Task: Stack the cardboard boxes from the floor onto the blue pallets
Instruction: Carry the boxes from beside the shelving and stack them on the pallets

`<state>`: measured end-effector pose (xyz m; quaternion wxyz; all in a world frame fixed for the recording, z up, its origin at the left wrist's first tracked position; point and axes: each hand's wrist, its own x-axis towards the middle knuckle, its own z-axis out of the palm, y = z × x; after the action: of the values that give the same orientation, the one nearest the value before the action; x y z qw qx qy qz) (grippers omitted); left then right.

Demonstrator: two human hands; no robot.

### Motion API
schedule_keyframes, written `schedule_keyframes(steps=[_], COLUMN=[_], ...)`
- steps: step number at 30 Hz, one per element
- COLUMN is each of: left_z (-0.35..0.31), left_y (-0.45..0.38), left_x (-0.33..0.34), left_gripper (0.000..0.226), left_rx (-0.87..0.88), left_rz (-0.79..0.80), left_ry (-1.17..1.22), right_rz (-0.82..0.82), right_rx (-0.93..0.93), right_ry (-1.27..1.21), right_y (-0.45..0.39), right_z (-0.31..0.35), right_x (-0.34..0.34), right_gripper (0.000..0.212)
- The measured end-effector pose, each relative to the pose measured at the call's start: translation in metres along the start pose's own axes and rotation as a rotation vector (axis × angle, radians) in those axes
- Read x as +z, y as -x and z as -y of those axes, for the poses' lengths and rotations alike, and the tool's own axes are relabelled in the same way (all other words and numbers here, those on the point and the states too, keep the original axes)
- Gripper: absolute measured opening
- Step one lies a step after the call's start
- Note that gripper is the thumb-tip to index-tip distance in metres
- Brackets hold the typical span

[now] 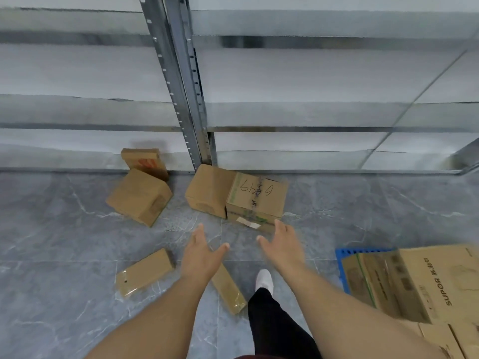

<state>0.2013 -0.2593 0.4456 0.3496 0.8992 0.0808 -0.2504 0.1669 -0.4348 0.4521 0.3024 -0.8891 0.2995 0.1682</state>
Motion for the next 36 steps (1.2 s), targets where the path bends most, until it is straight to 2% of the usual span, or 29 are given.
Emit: schedule_keyframes(steps=[6,10,20,29,36], left_z=[-0.079,-0.096,-0.059,0.002,0.058], left_y=[-0.071,-0.110,-0.162,-0.185,-0.185], left_x=[0.022,0.029,0.010,-0.064,-0.076], left_gripper=[0.088,0.088,0.087,0.087,0.087], left_rx=[0.002,0.009,-0.080,-0.187,-0.229], left_rz=[0.061,0.079,0.202,0.094,0.090], left_ry=[-0.022,-0.001,0.013,0.052,0.050], right_rz=[0.060,0.078,0.141,0.183,0.203], right_rx=[0.054,0.085,0.231,0.100,0.085], right_ry=[0.019,0.018,0.036,0.059,0.088], right_y=[-0.091,-0.137,-0.159,-0.165,-0.162], right_z=[-0.003,0.003,0.025,0.114,0.141], right_x=[-0.042,-0.050,0.000,0.058,0.102], right_gripper=[0.060,0.054,0.061,0.066,0.066])
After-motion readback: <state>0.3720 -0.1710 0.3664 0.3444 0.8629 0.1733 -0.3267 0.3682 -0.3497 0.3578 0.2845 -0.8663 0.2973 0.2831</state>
